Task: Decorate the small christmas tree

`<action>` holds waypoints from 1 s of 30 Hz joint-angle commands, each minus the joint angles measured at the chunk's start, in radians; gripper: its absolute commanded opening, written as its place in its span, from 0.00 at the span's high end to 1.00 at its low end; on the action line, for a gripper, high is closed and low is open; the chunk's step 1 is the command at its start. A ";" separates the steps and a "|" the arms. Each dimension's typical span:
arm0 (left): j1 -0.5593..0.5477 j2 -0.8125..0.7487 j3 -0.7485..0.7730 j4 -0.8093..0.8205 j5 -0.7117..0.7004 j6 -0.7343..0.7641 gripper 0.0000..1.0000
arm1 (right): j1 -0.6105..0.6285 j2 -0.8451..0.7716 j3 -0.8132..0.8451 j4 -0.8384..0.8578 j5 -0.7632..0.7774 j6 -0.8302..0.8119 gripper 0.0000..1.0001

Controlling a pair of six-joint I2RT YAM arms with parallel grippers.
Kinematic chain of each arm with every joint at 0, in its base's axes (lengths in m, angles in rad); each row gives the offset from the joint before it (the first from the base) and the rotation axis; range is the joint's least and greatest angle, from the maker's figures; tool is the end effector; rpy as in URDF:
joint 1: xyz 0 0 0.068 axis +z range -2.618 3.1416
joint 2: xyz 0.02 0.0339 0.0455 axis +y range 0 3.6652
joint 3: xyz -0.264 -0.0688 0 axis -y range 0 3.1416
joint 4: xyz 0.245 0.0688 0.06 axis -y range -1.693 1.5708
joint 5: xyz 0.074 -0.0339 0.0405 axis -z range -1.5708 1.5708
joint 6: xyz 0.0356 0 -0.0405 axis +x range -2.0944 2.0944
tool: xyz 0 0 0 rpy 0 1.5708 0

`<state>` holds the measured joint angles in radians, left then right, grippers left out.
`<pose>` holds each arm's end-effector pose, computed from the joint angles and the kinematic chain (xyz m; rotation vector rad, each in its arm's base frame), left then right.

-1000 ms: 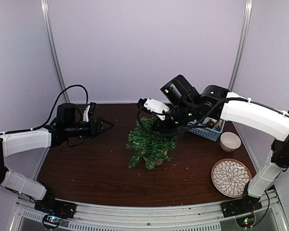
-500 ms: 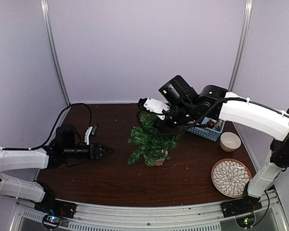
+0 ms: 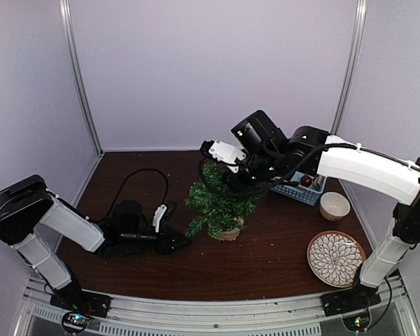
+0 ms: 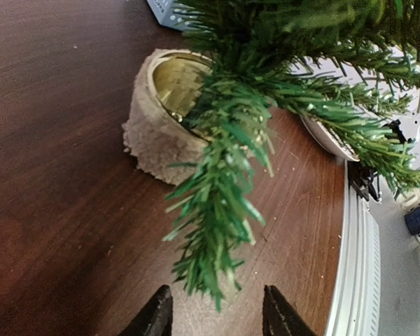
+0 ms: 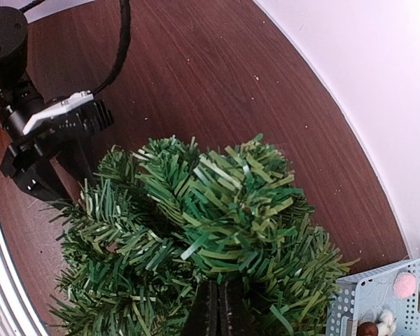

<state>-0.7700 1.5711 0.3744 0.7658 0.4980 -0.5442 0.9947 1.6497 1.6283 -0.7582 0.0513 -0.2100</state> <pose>0.1756 -0.1940 0.1274 0.5985 2.1259 -1.2922 0.2003 0.3051 0.3544 -1.3232 1.9692 0.3226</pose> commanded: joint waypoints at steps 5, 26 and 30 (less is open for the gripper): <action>-0.044 0.092 0.066 0.227 -0.064 0.055 0.64 | -0.010 -0.014 -0.043 -0.009 -0.009 0.014 1.00; -0.073 -0.036 0.223 0.077 -0.053 0.071 1.00 | -0.010 -0.029 -0.111 0.050 -0.123 0.051 1.00; -0.074 -0.061 0.196 0.059 -0.069 0.061 1.00 | -0.010 -0.031 -0.107 0.055 -0.126 0.051 1.00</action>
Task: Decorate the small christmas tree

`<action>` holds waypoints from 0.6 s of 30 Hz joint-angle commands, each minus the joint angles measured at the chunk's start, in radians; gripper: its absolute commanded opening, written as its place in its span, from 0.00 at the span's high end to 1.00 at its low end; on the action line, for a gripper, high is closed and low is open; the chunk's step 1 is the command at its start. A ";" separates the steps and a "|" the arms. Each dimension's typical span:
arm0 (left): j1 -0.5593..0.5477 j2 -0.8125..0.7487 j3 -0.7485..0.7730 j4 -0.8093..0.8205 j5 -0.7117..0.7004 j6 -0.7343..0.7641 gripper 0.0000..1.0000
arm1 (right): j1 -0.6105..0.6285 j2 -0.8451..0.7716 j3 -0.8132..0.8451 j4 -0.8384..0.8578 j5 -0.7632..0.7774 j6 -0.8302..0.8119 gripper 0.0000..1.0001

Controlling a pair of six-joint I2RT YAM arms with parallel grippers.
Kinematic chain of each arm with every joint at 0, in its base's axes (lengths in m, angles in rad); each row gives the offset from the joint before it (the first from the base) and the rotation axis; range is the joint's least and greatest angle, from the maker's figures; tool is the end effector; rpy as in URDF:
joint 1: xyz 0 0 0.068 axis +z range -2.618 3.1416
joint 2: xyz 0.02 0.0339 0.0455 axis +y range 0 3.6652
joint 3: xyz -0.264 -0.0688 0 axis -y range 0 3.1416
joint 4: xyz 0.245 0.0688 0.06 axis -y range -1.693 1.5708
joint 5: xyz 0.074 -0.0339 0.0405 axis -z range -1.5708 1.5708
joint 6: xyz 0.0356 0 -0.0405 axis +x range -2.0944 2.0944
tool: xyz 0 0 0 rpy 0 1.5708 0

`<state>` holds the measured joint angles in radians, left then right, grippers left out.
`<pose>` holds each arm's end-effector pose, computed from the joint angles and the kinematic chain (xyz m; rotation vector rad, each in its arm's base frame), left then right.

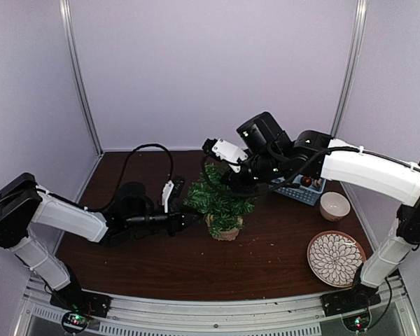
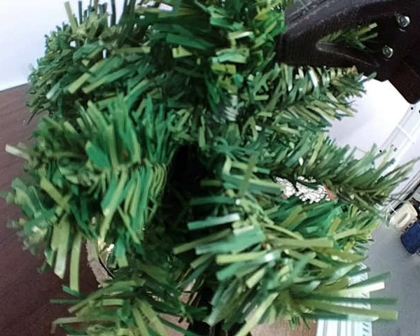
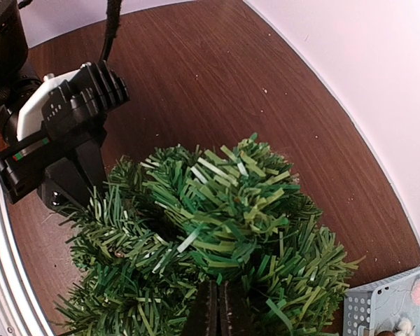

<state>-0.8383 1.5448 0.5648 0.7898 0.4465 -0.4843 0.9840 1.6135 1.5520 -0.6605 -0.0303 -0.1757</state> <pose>0.1916 -0.2360 0.1873 0.6908 1.8222 -1.3146 0.1994 0.3018 0.3497 -1.2923 1.9440 0.4473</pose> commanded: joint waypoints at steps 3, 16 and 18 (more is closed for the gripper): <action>-0.005 -0.082 -0.002 -0.030 -0.032 0.007 0.98 | 0.001 0.005 -0.023 -0.040 -0.040 0.015 1.00; 0.007 -0.323 -0.071 -0.271 -0.157 0.048 0.37 | 0.001 -0.008 -0.026 0.002 -0.030 0.037 1.00; 0.013 -0.370 -0.079 -0.318 -0.197 0.055 0.33 | 0.001 -0.009 -0.024 0.020 -0.040 0.051 1.00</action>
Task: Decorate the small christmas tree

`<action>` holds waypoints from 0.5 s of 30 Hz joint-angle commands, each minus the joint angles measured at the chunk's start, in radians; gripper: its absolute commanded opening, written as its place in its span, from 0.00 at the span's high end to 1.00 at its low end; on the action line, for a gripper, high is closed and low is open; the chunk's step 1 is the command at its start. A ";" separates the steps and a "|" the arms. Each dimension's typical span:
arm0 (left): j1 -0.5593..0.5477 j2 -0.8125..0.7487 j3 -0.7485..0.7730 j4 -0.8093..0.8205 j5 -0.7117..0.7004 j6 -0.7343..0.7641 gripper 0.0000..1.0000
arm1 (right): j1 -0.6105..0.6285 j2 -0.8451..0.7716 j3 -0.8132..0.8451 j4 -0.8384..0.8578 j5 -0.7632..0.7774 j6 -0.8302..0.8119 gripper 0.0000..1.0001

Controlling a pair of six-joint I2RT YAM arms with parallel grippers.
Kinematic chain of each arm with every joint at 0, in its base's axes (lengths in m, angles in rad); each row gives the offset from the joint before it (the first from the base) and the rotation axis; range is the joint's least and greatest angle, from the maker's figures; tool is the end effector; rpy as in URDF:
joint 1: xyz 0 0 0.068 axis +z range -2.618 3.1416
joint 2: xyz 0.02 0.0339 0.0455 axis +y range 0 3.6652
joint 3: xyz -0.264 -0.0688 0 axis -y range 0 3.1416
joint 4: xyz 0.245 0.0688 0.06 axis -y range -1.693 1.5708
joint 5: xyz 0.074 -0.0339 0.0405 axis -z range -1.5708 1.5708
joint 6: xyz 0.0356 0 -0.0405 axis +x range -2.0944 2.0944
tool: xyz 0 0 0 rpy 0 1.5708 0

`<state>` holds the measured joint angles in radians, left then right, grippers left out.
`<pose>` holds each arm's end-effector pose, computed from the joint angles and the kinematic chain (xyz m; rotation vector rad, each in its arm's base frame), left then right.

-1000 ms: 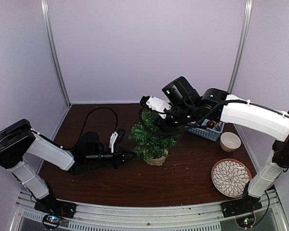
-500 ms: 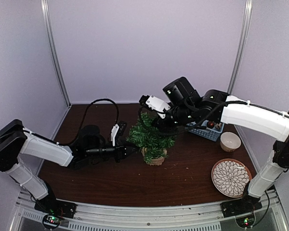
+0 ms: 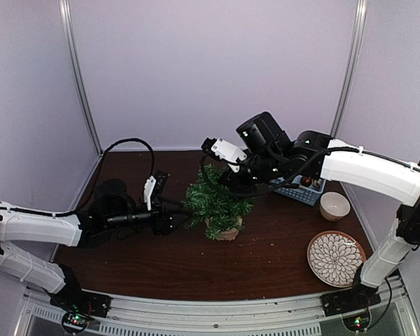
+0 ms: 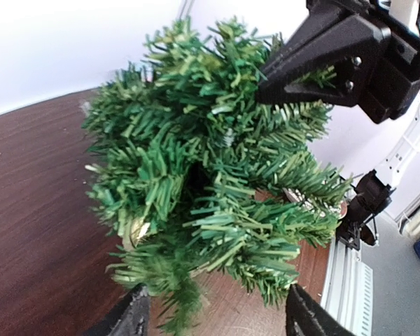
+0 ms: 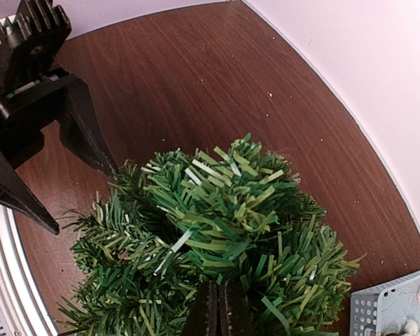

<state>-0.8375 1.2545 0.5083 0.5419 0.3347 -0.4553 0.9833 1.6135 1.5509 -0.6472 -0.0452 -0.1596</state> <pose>0.1679 -0.2039 0.2203 0.6231 1.8325 -1.1987 0.1997 0.3027 0.3504 -1.2786 1.9437 0.4759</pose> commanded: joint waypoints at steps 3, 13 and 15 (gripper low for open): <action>0.031 -0.151 -0.040 -0.121 -0.142 0.028 0.27 | 0.002 -0.005 -0.015 0.029 -0.041 0.046 1.00; 0.095 -0.251 -0.058 -0.212 -0.241 0.017 0.24 | 0.003 -0.007 -0.017 0.062 -0.078 0.061 1.00; 0.098 -0.244 -0.062 -0.199 -0.242 0.011 0.24 | 0.003 -0.013 -0.011 0.062 -0.078 0.064 1.00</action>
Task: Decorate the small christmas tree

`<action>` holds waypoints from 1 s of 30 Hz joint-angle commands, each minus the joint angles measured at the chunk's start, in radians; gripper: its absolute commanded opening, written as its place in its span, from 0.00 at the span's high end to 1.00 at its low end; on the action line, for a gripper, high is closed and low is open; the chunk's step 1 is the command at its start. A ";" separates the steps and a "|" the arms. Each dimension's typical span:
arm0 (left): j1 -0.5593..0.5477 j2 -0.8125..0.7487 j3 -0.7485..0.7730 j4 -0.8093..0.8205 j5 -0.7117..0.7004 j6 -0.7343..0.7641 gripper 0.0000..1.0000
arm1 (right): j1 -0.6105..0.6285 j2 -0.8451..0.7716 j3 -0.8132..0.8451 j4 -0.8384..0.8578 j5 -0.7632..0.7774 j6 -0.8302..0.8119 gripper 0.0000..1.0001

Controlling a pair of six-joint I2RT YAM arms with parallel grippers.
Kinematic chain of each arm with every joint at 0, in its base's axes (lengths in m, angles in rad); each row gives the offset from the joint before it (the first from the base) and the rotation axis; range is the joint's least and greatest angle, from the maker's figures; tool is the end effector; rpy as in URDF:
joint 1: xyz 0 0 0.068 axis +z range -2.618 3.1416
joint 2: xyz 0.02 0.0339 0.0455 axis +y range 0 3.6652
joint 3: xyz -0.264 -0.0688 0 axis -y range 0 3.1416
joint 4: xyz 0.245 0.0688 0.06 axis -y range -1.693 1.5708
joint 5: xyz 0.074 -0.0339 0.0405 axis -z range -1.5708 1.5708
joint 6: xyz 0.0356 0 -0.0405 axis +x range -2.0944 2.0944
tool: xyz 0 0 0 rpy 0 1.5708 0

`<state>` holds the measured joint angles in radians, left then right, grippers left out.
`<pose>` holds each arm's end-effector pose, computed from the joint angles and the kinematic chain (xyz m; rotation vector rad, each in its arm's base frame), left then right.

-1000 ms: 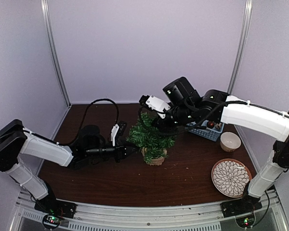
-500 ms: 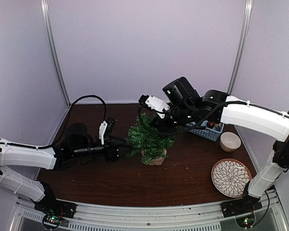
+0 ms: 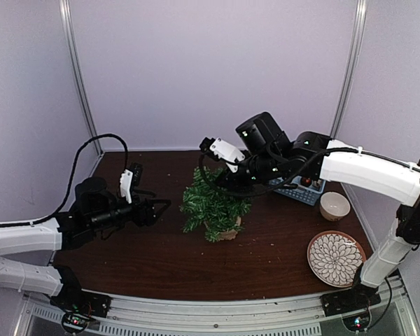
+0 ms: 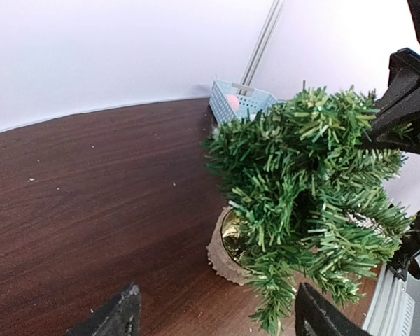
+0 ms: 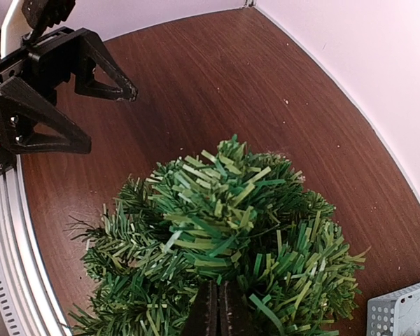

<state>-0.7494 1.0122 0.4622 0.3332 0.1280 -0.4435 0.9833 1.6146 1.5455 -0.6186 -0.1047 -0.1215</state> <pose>0.1631 -0.1580 0.2370 0.3842 1.8532 -0.9535 0.1990 0.3056 0.3507 -1.2655 1.9436 0.5682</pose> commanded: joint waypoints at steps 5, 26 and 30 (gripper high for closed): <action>0.012 0.018 -0.008 0.014 -0.045 -0.007 0.24 | 0.003 -0.016 0.003 0.055 -0.053 0.043 1.00; 0.025 0.040 -0.005 -0.007 -0.096 -0.013 0.24 | 0.003 0.021 0.061 -0.009 0.011 0.003 1.00; 0.027 0.045 -0.002 -0.013 -0.096 -0.012 0.24 | 0.003 0.040 0.096 -0.039 0.049 -0.026 1.00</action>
<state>-0.7319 1.0500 0.4561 0.2955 0.0414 -0.4519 0.9859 1.6379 1.5810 -0.6498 -0.1192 -0.1093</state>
